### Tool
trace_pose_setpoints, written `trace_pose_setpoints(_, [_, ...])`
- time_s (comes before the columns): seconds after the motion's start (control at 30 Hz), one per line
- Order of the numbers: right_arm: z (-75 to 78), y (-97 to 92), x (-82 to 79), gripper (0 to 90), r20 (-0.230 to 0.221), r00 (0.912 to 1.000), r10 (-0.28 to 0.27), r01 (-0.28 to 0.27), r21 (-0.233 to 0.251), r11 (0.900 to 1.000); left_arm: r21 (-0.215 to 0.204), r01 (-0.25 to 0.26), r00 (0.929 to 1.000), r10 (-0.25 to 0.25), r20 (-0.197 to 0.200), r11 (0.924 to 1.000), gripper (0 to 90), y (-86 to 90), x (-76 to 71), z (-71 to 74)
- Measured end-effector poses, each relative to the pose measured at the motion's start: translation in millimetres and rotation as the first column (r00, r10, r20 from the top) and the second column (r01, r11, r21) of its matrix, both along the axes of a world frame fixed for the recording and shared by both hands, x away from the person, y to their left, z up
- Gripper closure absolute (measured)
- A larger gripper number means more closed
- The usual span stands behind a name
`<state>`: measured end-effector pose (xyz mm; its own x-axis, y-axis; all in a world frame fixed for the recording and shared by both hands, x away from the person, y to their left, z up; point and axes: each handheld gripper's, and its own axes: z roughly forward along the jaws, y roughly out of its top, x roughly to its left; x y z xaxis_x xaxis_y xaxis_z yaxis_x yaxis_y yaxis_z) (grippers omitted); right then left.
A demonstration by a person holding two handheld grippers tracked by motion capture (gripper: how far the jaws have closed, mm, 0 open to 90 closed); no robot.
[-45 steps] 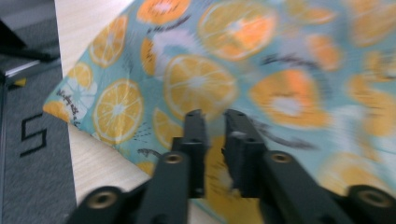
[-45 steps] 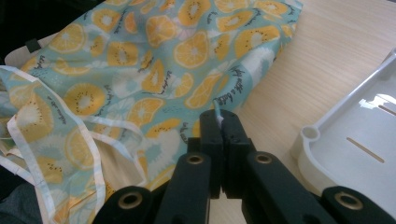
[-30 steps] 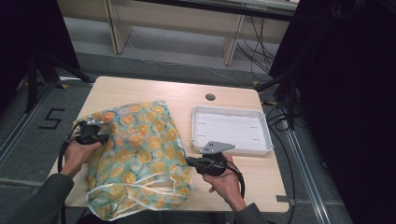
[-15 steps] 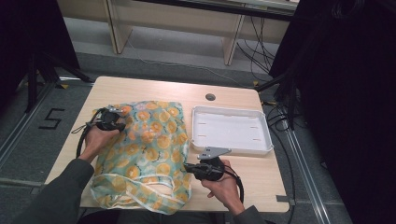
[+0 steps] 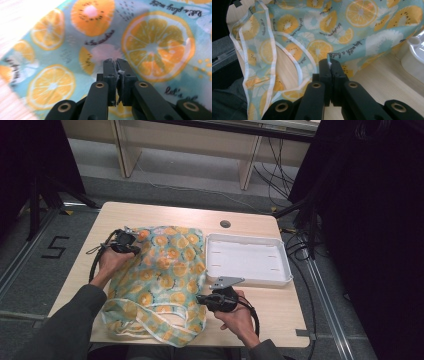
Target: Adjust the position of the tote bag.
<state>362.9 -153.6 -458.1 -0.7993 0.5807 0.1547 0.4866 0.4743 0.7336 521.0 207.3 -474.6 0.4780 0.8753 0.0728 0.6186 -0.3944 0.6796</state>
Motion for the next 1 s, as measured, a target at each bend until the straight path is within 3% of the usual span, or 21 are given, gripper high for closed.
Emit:
trace_pose_setpoints(0.07, [-0.8,-0.1,1.0,90.0,0.011,0.9999,-0.001,0.001,-0.002,1.0000,-0.024,-0.001,0.9999,0.001,0.016,0.9997,78.3,7.2,-6.7,8.4])
trace_pose_setpoints(0.1, [-0.8,-0.1,0.4,89.9,0.005,0.9999,-0.011,0.011,0.010,0.9999,-0.039,-0.005,0.9998,0.006,0.018,0.9992,73.4,13.9,-18.6,20.2])
trace_pose_setpoints(0.13, [-0.8,-0.1,0.4,89.9,0.005,0.9999,-0.011,0.011,0.010,0.9999,-0.039,-0.005,0.9998,0.006,0.018,0.9992,70.6,13.9,-18.6,20.2])
trace_pose_setpoints(0.17, [0.3,-1.3,0.8,89.7,0.000,1.0000,-0.009,0.009,0.005,0.9999,-0.032,0.009,0.9999,-0.009,0.007,0.9995,70.6,18.6,-25.5,27.5])
trace_pose_setpoints(0.2, [-0.3,-2.5,1.7,89.3,0.010,0.9999,-0.009,0.009,0.004,0.9999,-0.051,0.035,0.9994,-0.034,0.006,0.9981,63.1,25.8,-42.4,37.4])
trace_pose_setpoints(0.23, [-0.3,-2.5,1.7,89.3,0.010,0.9999,-0.009,0.009,0.004,0.9999,-0.051,0.035,0.9994,-0.034,0.006,0.9981,60.3,25.8,-42.4,37.4])
trace_pose_setpoints(0.3, [-0.1,-3.0,1.3,88.7,0.000,0.9997,-0.024,0.024,0.009,0.9997,-0.056,0.078,0.9968,-0.079,-0.009,0.9954,56.7,31.1,-62.5,43.7])
trace_pose_setpoints(0.33, [-0.4,-3.5,1.6,87.3,-0.006,0.9996,-0.027,0.027,0.007,0.9996,-0.038,0.127,0.9917,-0.128,-0.017,0.9912,52.0,34.8,-84.3,45.8])
trace_pose_setpoints(0.37, [-0.4,-3.5,1.6,87.3,-0.006,0.9996,-0.027,0.027,0.007,0.9996,-0.038,0.127,0.9917,-0.128,-0.017,0.9912,50.6,34.8,-84.3,45.8])
trace_pose_setpoints(0.5, [-2.3,-4.2,3.2,81.6,-0.007,0.9992,-0.039,0.039,-0.005,0.9992,-0.042,0.213,0.9769,-0.213,-0.014,0.9762,46.1,39.9,-122.8,44.8])
trace_pose_setpoints(0.57, [-0.5,-6.0,3.1,72.9,-0.016,0.9980,-0.061,0.061,-0.026,0.9978,-0.014,0.232,0.9724,-0.232,-0.025,0.9727,44.0,39.2,-140.6,39.5])
trace_pose_setpoints(0.6, [-0.5,-6.0,3.1,72.9,-0.016,0.9980,-0.061,0.061,-0.026,0.9978,-0.014,0.232,0.9724,-0.232,-0.025,0.9727,44.0,39.2,-140.6,39.5])
trace_pose_setpoints(0.63, [3.3,-8.9,2.3,65.6,0.000,0.9969,-0.079,0.079,-0.036,0.9963,0.000,0.243,0.9697,-0.243,-0.027,0.9700,43.7,39.3,-148.4,37.5])
trace_pose_setpoints(0.67, [3.3,-8.9,2.3,65.6,0.000,0.9969,-0.079,0.079,-0.036,0.9963,0.004,0.246,0.9688,-0.246,-0.028,0.9691,43.7,40.2,-154.1,36.7])
trace_pose_setpoints(0.7, [6.9,-12.8,1.5,60.1,0.019,0.9947,-0.102,0.102,-0.025,0.9945,-0.004,0.257,0.9659,-0.257,-0.031,0.9664,42.5,41.6,-162.6,35.0])
trace_pose_setpoints(0.77, [8.8,-13.7,0.4,58.0,0.018,0.9927,-0.119,0.120,-0.023,0.9926,-0.010,0.257,0.9659,-0.257,-0.028,0.9663,42.1,42.9,-168.4,34.5])
trace_pose_setpoints(0.8, [10.9,-15.7,-0.3,57.2,0.037,0.9907,-0.131,0.131,-0.014,0.9912,0.001,0.268,0.9632,-0.267,-0.025,0.9635,41.3,44.8,-172.2,35.6])
trace_pose_setpoints(0.9, [19.0,-20.3,-2.7,52.6,0.070,0.9878,-0.139,0.138,0.017,0.9903,-0.018,0.269,0.9622,-0.270,-0.039,0.9629,38.7,45.9,-187.4,30.0])
trace_pose_setpoints(1.0, [20.9,-18.1,-5.6,51.6,0.088,0.9897,-0.113,0.111,0.031,0.9934,0.000,0.275,0.9597,-0.275,-0.058,0.9613,37.7,44.8,-193.6,21.6])
